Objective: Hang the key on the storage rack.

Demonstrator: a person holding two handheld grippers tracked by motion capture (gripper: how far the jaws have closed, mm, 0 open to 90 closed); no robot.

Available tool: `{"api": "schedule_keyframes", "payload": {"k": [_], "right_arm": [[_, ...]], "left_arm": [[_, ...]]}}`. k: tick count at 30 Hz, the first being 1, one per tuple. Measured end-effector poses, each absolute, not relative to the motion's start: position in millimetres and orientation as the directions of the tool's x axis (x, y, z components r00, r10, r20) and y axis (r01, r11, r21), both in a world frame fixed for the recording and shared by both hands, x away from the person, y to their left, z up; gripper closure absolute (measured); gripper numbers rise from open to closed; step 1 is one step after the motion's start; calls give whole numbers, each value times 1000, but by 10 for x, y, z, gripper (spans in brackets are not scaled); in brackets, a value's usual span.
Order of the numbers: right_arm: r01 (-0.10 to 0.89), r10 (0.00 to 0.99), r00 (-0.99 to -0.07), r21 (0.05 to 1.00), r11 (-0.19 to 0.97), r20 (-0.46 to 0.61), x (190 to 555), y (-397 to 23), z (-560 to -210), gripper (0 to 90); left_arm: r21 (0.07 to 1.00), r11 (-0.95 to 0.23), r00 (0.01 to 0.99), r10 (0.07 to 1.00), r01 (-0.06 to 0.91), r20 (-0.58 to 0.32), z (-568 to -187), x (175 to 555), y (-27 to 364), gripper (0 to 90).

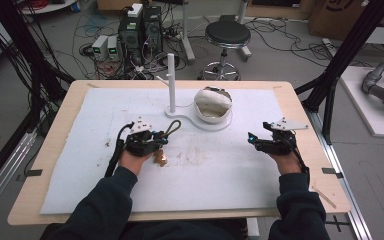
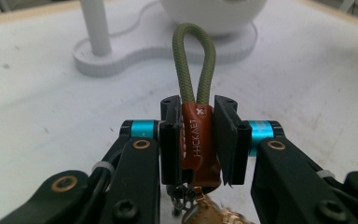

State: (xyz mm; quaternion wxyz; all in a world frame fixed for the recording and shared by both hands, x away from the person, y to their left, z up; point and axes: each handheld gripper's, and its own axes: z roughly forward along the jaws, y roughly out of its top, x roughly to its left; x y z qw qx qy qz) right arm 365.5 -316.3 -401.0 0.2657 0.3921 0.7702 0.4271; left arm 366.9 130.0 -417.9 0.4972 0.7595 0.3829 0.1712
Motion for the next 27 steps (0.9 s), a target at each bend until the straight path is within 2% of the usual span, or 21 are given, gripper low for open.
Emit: {"api": "schedule_keyframes", "payload": {"k": [14, 22, 27], "right_arm": [[372, 838, -542, 875, 311, -68, 3649, -3193, -3993, 266], [372, 838, -542, 874, 312, -69, 3651, -3192, -3994, 266], [377, 838, -542, 873, 309, -63, 3653, -3192, -3998, 266]], "left_arm": [[971, -48, 681, 721, 234, -128, -3552, 3647, 1594, 725], [980, -27, 675, 729, 198, -117, -3242, 3881, 1544, 724], [976, -48, 642, 760, 212, -102, -3168, 4069, 1478, 724]]}}
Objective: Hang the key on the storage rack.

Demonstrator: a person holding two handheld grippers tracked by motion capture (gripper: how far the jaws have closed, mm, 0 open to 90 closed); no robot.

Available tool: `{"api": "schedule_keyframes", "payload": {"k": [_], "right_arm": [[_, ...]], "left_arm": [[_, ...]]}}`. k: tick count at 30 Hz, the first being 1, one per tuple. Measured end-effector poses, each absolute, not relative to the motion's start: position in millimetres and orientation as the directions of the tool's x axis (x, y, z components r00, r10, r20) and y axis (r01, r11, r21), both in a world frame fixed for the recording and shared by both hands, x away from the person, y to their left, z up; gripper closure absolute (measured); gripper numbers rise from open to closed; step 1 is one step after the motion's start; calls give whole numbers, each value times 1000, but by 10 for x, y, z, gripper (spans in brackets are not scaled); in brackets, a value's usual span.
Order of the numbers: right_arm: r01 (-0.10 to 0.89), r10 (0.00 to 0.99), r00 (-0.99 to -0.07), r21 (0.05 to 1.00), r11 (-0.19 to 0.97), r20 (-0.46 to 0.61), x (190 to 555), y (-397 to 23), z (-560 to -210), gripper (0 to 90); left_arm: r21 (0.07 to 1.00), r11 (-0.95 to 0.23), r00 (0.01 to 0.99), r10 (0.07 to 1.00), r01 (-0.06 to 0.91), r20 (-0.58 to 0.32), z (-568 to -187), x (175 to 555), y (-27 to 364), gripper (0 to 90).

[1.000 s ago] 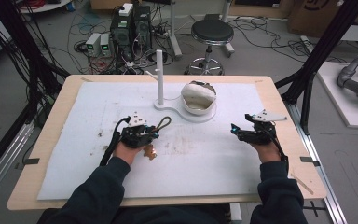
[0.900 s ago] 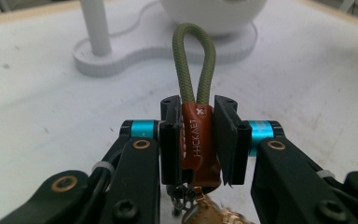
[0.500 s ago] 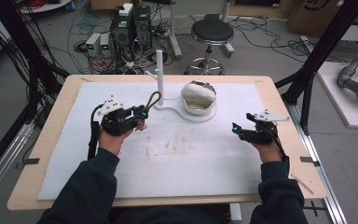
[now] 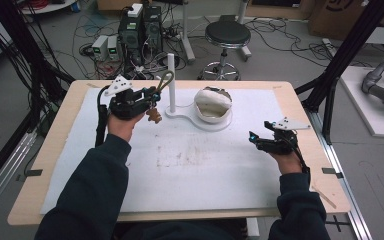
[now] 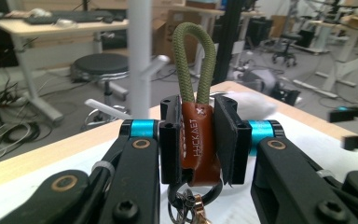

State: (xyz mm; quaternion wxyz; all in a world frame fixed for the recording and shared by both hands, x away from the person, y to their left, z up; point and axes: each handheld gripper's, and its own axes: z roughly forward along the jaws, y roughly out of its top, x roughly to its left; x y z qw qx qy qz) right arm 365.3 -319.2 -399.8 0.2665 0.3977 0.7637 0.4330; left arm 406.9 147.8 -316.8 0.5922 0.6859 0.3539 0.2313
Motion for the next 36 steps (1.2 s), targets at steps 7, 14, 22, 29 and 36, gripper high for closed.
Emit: {"api": "schedule_keyframes", "payload": {"k": [7, 14, 22, 29, 36], "right_arm": [[377, 837, -543, 873, 309, -61, 3656, -3194, -4000, 266], [380, 837, -544, 872, 310, -61, 3653, -3206, -4016, 266], [385, 839, -541, 870, 308, -57, 3648, -3218, -4025, 266], [381, 835, -546, 869, 315, -64, 3653, -3217, -4029, 266], [388, 837, -544, 869, 307, -53, 3656, -3234, -4039, 266]], "left_arm": [[963, -105, 605, 794, 247, -68, -3236, 4252, 1386, 724], [941, -164, 564, 825, 297, -35, -3395, 4414, 1323, 724], [932, -202, 563, 826, 302, -4, -3413, 4479, 1222, 724], [918, -203, 543, 840, 339, -15, -3475, 4550, 1194, 704], [928, -122, 548, 831, 352, -98, -3577, 4498, 1410, 496]]}}
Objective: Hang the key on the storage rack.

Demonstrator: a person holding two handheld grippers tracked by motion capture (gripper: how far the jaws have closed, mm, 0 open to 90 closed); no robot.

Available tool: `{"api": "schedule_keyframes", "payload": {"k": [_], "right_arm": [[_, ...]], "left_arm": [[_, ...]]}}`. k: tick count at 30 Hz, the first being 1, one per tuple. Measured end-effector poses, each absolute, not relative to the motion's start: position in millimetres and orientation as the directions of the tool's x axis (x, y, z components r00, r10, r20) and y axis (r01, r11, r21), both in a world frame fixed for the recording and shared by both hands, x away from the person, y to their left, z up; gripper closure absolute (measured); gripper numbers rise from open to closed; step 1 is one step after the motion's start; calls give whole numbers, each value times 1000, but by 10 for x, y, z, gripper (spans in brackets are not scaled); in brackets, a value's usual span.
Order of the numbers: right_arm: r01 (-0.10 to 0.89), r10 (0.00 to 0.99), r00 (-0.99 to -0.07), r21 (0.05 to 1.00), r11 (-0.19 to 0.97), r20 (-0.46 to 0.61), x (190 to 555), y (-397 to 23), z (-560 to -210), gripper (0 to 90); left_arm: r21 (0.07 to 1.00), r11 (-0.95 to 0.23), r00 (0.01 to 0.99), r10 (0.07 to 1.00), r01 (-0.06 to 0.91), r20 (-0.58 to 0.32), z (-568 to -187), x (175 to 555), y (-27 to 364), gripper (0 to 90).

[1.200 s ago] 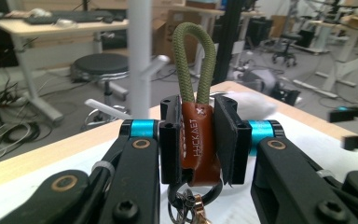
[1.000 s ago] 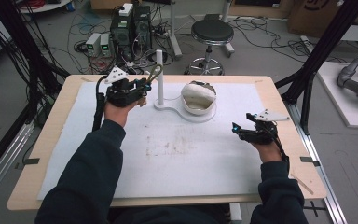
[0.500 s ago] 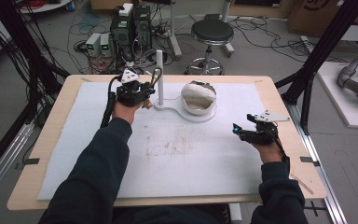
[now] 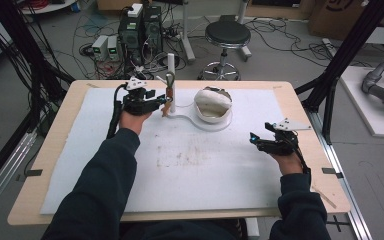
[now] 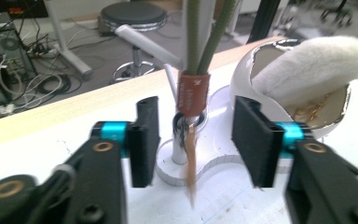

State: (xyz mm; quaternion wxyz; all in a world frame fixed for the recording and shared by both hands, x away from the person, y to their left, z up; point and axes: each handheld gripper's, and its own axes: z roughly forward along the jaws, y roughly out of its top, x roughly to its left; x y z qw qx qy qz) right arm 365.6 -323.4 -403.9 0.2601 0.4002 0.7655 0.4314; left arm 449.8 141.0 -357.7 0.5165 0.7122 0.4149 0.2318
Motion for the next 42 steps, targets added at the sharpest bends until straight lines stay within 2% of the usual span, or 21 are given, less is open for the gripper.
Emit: {"api": "schedule_keyframes", "payload": {"k": [5, 6, 20, 28, 42], "right_arm": [[389, 837, -545, 872, 298, -43, 3651, -3244, -4039, 265], [388, 835, -548, 872, 300, -43, 3655, -3249, -4041, 265], [387, 815, -578, 870, 306, -30, 3658, -3211, -4060, 237], [387, 808, -588, 870, 305, -21, 3648, -3204, -4057, 221], [381, 808, -588, 873, 306, -27, 3621, -3180, -4030, 221]], "left_arm": [[936, -53, 571, 804, 348, -167, -3666, 4416, 1639, 231], [940, -42, 584, 793, 338, -174, -3690, 4377, 1678, 217], [970, -72, 671, 734, 231, -106, -3932, 3804, 1970, 217], [963, -101, 677, 729, 248, -98, -4065, 3773, 2024, 217], [960, -124, 687, 721, 253, -87, -4060, 3743, 2025, 226]]}}
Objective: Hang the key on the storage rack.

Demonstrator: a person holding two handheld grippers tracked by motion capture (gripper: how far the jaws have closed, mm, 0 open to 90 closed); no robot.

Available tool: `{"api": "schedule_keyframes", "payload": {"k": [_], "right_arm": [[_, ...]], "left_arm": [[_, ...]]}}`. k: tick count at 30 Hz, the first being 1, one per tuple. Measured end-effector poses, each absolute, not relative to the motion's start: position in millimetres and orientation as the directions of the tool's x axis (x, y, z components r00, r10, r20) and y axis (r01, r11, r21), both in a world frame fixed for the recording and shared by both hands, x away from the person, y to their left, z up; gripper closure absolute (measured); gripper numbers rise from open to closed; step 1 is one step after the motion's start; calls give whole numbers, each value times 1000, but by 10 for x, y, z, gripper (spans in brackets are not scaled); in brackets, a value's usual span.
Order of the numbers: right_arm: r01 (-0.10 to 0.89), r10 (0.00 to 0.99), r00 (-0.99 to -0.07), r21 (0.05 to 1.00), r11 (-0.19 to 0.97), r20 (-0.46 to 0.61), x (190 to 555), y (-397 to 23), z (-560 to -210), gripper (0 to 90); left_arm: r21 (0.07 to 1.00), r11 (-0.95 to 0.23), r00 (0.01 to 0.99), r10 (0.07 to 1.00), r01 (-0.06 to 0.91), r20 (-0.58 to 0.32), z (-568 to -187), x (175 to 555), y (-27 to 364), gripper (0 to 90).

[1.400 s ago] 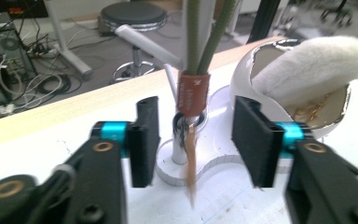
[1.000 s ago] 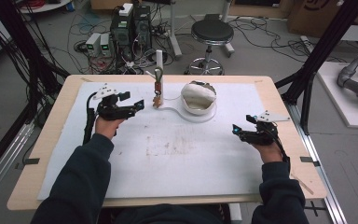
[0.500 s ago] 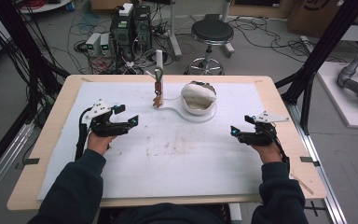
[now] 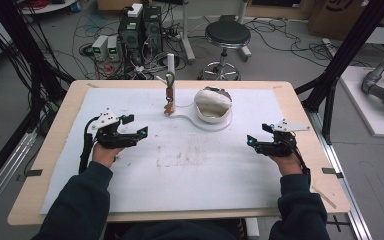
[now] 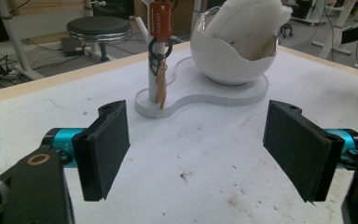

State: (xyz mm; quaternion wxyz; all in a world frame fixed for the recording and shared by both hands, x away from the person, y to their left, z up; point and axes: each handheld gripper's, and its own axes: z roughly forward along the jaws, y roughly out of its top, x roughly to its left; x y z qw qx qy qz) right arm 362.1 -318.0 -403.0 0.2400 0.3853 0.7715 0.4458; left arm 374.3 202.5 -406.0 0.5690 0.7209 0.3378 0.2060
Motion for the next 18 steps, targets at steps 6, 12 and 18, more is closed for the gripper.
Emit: {"api": "schedule_keyframes", "payload": {"k": [6, 12, 18], "right_arm": [[388, 808, -588, 869, 307, -22, 3632, -3169, -4039, 221], [384, 806, -591, 869, 311, -27, 3638, -3174, -4041, 221], [387, 808, -589, 870, 305, -22, 3654, -3176, -4050, 221]], "left_arm": [[958, -123, 683, 725, 259, -92, -4080, 3764, 2027, 228], [957, -123, 680, 727, 262, -93, -4086, 3768, 2024, 229], [956, -115, 674, 731, 269, -102, -4090, 3781, 2044, 229]]}}
